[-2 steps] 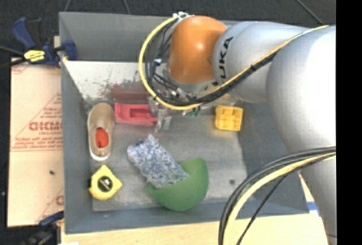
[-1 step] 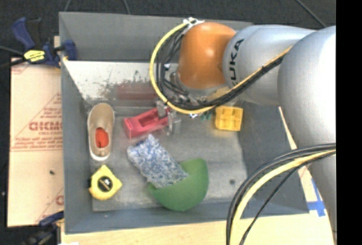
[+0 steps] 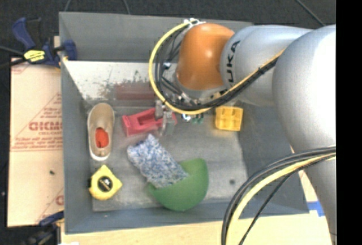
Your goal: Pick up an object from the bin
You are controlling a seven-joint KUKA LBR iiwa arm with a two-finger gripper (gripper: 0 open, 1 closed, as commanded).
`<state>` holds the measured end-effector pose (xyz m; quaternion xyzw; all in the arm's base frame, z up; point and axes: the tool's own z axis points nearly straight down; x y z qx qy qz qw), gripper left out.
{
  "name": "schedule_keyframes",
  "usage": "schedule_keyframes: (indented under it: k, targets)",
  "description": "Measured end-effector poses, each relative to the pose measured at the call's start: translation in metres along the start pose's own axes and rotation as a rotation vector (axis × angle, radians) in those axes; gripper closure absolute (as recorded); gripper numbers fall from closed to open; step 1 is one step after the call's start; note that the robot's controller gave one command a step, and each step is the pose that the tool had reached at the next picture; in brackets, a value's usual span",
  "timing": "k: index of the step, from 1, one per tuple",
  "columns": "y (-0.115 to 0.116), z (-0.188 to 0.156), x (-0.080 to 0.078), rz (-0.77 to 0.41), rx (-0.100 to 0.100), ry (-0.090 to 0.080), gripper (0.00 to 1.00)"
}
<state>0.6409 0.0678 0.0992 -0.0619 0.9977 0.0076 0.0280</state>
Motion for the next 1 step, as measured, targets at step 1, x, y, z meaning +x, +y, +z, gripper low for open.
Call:
schedule_keyframes:
  k: [1]
  targets:
    - [0.0053,-0.1025,-0.0137,-0.178,0.011,0.012,1.0]
